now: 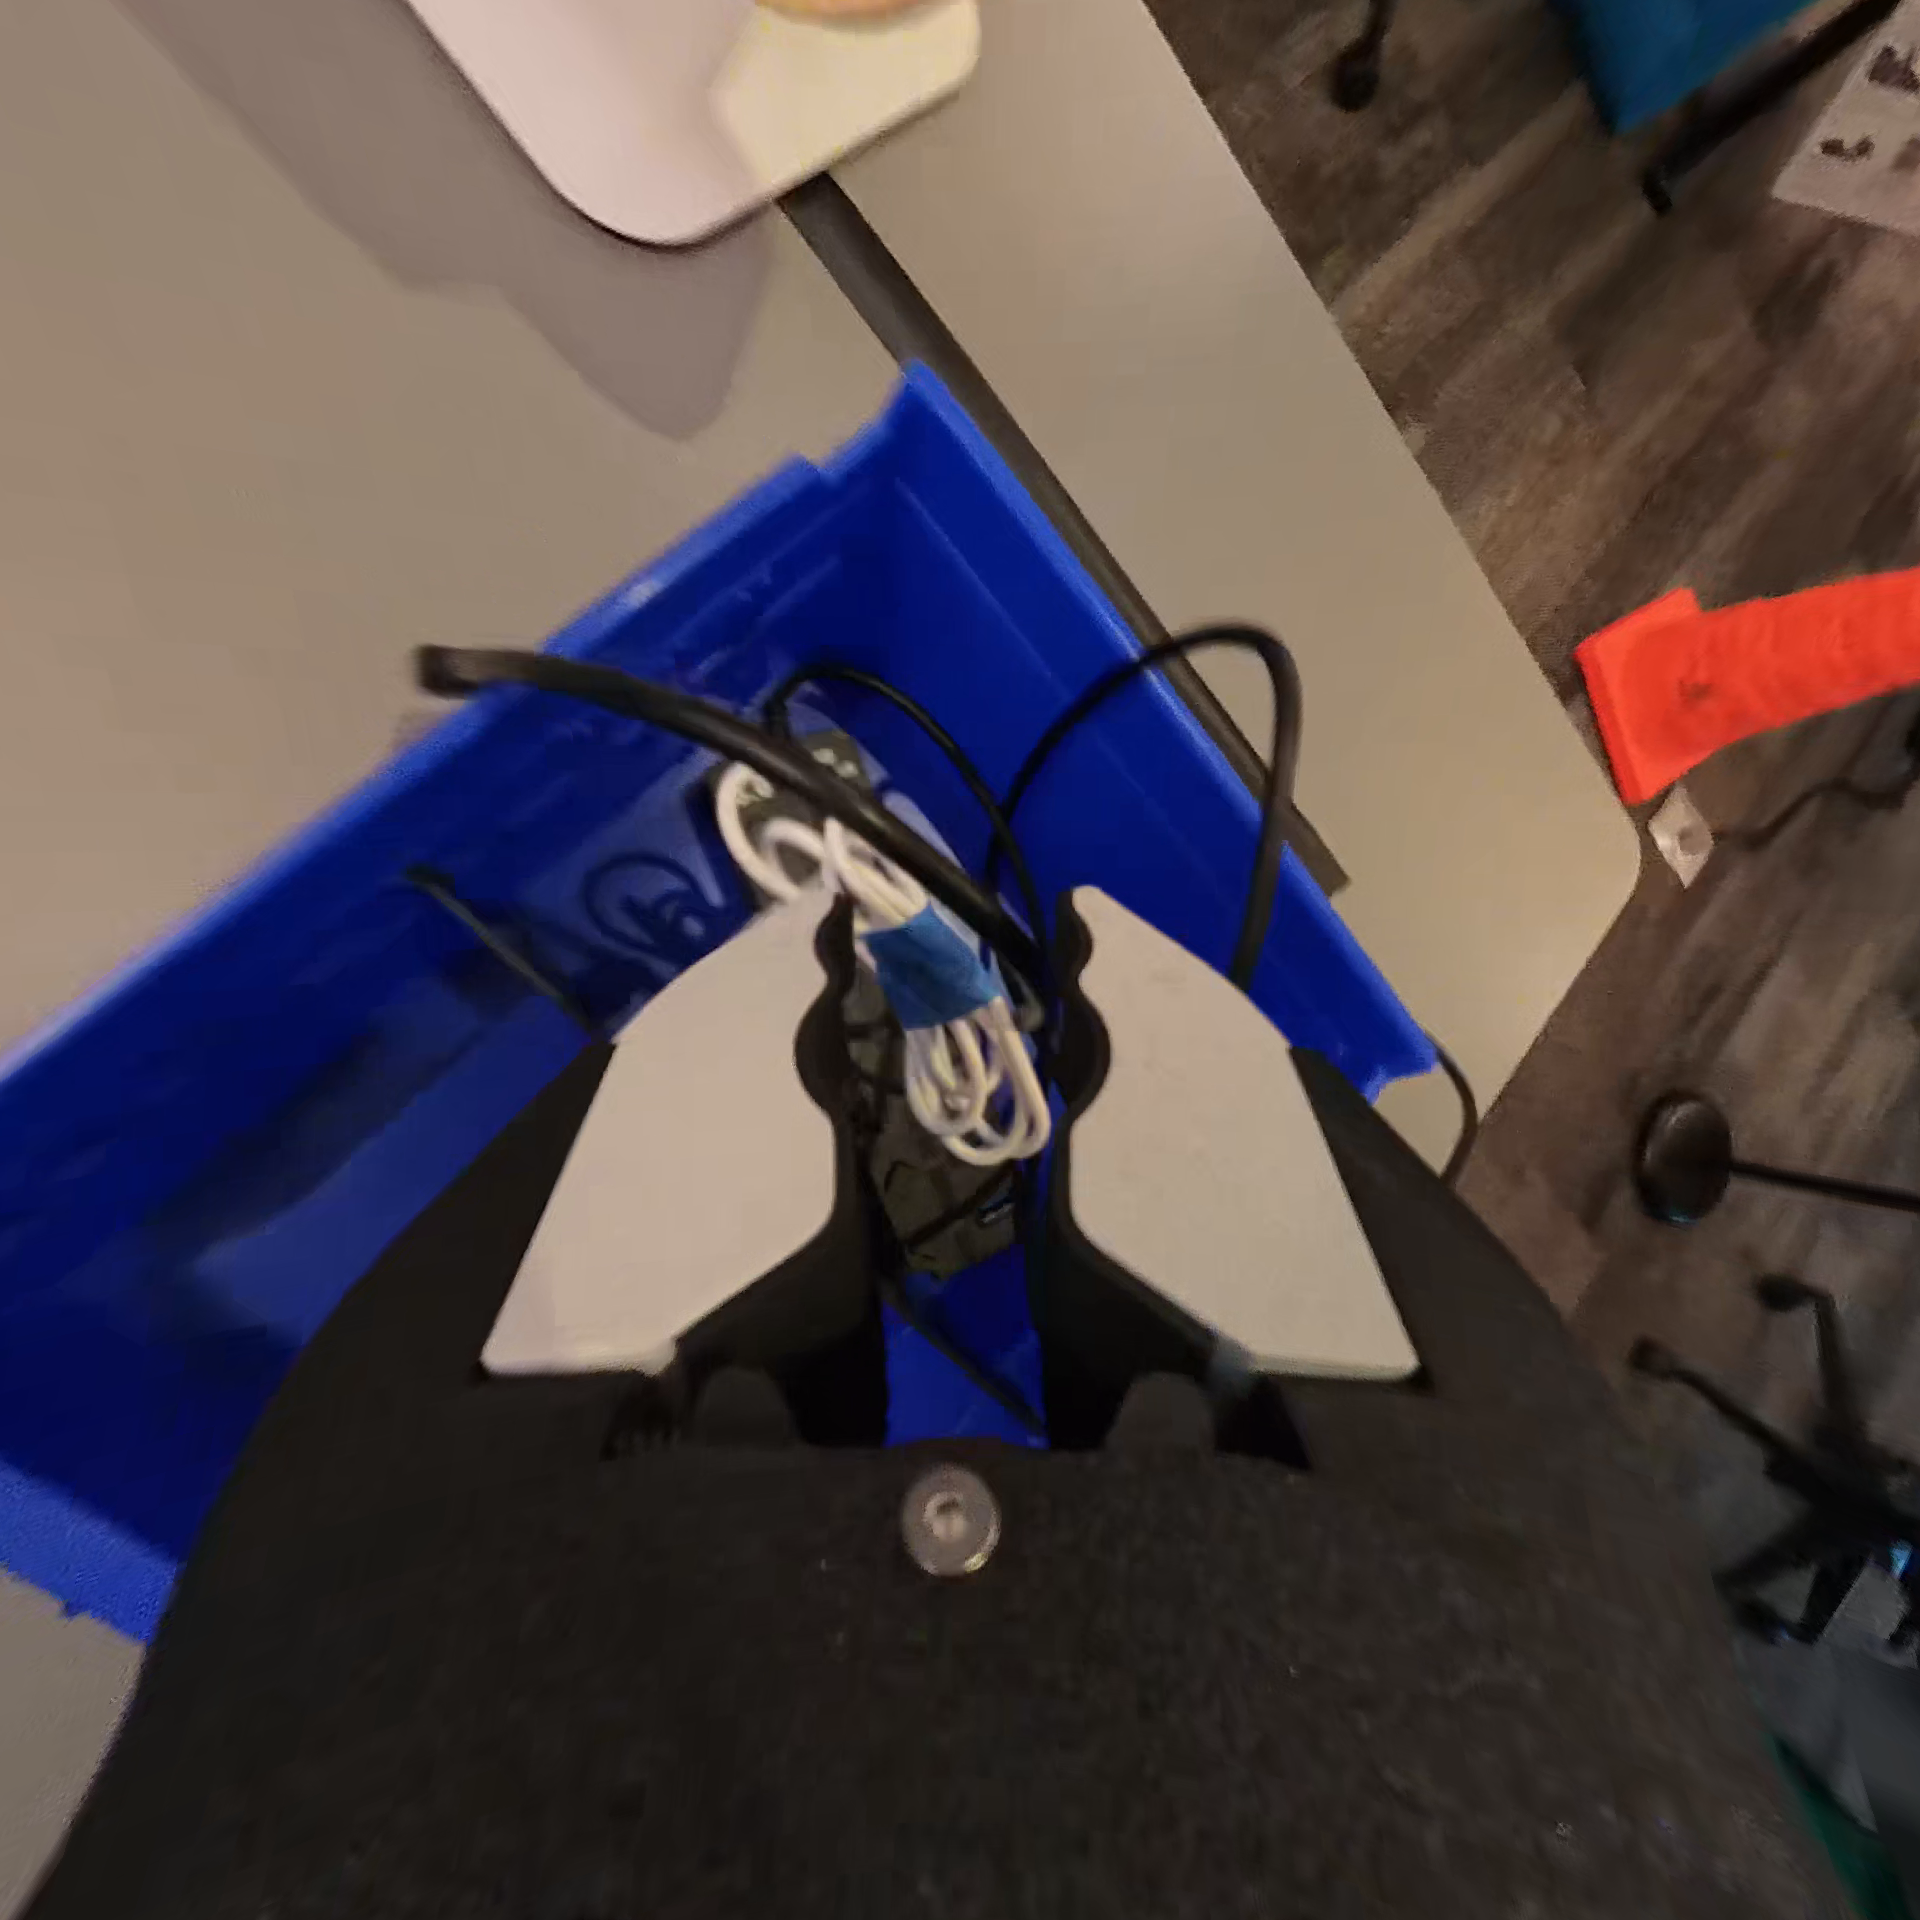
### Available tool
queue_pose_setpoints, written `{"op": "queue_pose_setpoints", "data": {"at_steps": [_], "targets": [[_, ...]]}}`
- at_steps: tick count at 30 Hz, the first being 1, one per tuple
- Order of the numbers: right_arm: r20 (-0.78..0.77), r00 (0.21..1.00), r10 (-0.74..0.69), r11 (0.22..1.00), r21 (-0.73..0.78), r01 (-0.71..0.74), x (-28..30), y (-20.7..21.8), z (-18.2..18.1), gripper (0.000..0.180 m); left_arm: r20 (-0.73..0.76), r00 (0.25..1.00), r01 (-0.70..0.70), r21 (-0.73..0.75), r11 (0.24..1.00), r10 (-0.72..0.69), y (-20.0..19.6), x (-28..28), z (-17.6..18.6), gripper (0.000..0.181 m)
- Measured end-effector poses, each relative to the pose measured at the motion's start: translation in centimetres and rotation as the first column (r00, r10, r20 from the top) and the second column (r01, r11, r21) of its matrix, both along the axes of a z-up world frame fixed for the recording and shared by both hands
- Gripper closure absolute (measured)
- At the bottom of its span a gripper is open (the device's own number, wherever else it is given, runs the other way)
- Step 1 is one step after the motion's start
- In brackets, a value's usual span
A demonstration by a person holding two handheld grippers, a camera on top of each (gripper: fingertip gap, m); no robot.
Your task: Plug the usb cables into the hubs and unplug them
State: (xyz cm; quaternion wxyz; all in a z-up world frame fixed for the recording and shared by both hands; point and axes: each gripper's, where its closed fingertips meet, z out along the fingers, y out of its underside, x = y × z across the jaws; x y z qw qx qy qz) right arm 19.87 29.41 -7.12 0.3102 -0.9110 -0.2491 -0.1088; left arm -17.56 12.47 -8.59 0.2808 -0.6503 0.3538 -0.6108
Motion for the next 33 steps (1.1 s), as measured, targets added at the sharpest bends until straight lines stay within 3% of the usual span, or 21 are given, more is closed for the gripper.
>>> {"op": "queue_pose_setpoints", "data": {"at_steps": [5, 7, 11, 14, 18, 22, 26, 31, 33], "targets": [[0.145, 0.968, 0.203, 0.979, -0.033, -0.200, -3.8, 0.6, 1.6, 0.144, 0.001, 1.000, 0.000, -0.002, 1.000, 0.000, 0.0, 0.0, 0.0, 0.146], [0.202, 0.951, 0.233, 0.972, -0.061, -0.225, -4.3, 1.1, 1.5, 0.160, 0.000, 1.000, -0.004, 0.004, 1.000, 0.004, 0.0, -0.1, 0.0, 0.146], [0.346, 0.892, 0.290, 0.957, -0.126, -0.262, -3.4, 1.2, 2.0, 0.170, 0.001, 1.000, -0.008, 0.004, 1.000, 0.008, 0.1, -0.2, 0.1, 0.146], [0.410, 0.868, 0.281, 0.960, -0.129, -0.250, -1.0, 0.6, 4.0, 0.174, 0.004, 1.000, -0.009, 0.002, 1.000, 0.009, 0.2, -0.3, 0.1, 0.146], [0.366, 0.914, 0.176, 0.984, -0.093, -0.153, 3.0, -0.9, 5.5, 0.174, 0.005, 1.000, -0.002, -0.005, 1.000, 0.002, 0.1, -0.2, 0.0, 0.145], [0.428, 0.886, 0.180, 0.981, -0.142, -0.131, 5.0, -2.6, 4.9, 0.174, 0.002, 1.000, 0.009, -0.006, 1.000, -0.009, -0.2, 0.1, -0.1, 0.145], [0.516, 0.822, 0.239, 0.949, -0.303, -0.086, 3.5, -3.0, 2.9, 0.174, -0.001, 1.000, 0.019, -0.007, 1.000, -0.019, -0.4, 0.4, -0.1, 0.145], [0.638, 0.714, 0.289, 0.937, -0.341, -0.075, 0.9, 2.0, 1.2, 0.174, 0.002, 1.000, 0.019, -0.010, 1.000, -0.019, -0.4, 0.4, 0.0, 0.145], [0.554, 0.781, 0.289, 0.937, -0.330, -0.112, -0.7, 4.1, -0.3, 0.171, 0.010, 1.000, 0.014, -0.006, 1.000, -0.014, -0.5, 0.3, 0.3, 0.146]]}}
